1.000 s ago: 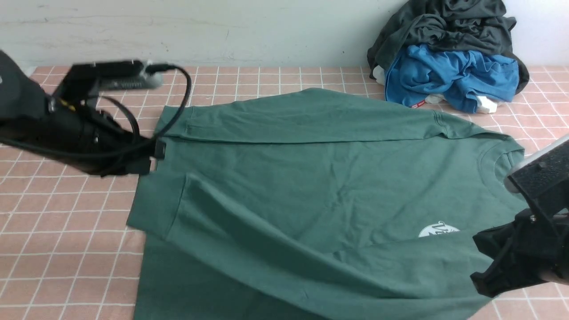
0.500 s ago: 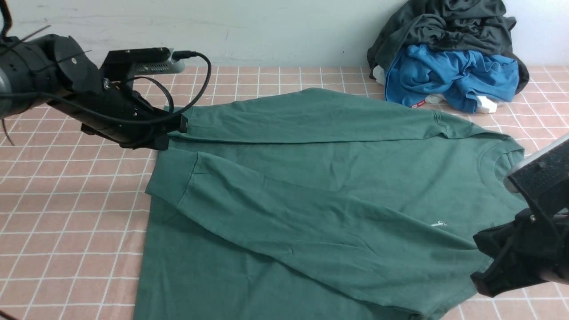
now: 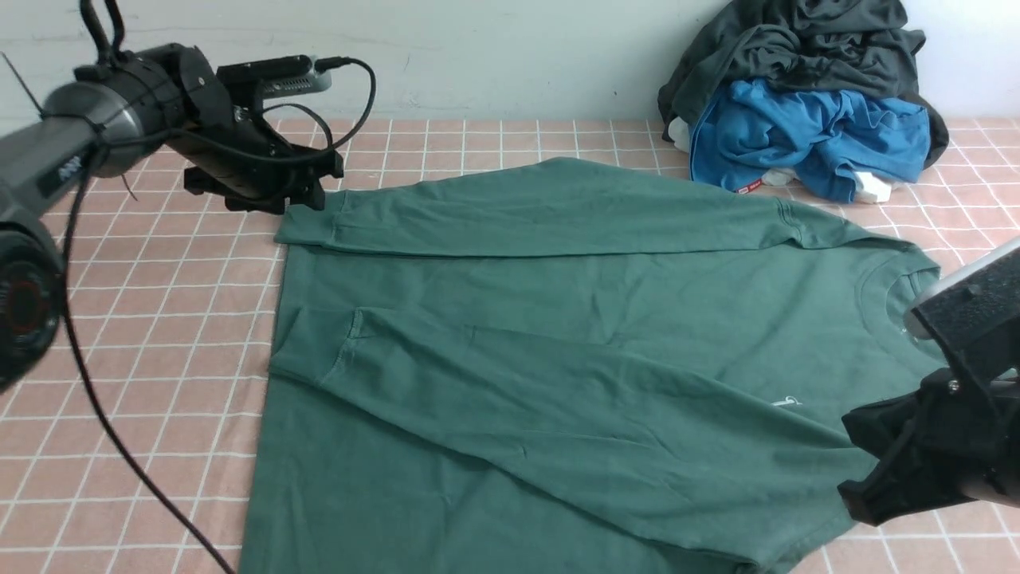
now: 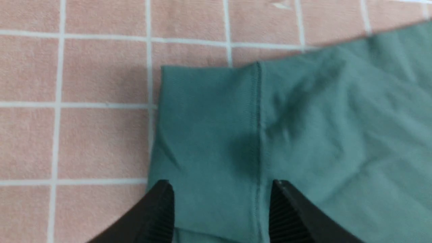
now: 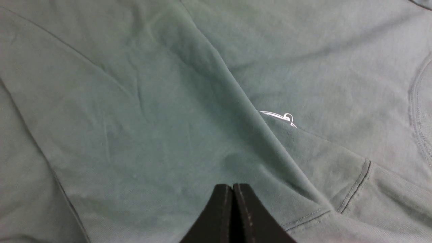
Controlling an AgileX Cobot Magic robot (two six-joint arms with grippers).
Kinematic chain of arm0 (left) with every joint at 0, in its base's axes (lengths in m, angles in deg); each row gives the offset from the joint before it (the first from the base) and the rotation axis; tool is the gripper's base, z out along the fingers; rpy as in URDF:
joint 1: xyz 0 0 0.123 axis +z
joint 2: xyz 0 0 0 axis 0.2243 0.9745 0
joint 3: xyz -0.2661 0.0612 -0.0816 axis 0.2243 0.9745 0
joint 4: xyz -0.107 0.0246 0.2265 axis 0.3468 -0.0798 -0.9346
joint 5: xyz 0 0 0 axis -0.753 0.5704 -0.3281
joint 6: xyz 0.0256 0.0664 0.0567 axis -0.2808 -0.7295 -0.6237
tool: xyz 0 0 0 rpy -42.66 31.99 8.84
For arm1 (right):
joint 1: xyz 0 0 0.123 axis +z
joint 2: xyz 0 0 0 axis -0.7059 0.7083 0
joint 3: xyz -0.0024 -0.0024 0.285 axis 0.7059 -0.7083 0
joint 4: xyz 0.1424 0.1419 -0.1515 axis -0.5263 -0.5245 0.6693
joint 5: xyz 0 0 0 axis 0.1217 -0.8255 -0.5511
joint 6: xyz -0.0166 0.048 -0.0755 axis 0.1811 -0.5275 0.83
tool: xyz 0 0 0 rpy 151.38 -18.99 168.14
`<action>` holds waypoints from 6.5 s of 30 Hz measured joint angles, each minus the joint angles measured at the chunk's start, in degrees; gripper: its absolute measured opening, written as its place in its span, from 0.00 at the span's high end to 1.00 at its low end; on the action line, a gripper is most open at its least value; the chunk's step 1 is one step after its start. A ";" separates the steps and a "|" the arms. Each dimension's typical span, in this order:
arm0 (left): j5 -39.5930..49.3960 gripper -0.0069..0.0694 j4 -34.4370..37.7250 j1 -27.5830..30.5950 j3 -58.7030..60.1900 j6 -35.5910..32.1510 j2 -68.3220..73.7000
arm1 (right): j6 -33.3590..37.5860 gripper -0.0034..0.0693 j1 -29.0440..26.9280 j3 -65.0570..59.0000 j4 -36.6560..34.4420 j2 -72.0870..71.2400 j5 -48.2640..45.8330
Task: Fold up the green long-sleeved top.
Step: Use the left arm to clamp the cuff farthest from it, then use the left arm to drag and drop the cuff onto the cuff closest to the left arm, then use both arms simultaneously to clamp the lower edge of the clothing fabric, then use both arms to drag the lower edge of the fabric forward and fold it over the upper edge
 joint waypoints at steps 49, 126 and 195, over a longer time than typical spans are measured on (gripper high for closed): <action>27.50 0.87 -2.65 -7.47 36.41 -3.06 -29.56 | 0.18 0.97 0.00 0.00 0.25 0.00 -0.89; 14.67 0.90 -25.15 -24.33 61.07 -3.44 -69.41 | -0.15 0.97 -1.89 18.68 34.02 19.40 -14.49; -0.29 0.89 -31.21 -10.54 12.47 6.86 -12.53 | 21.59 0.94 -13.12 58.31 6.46 53.98 -11.90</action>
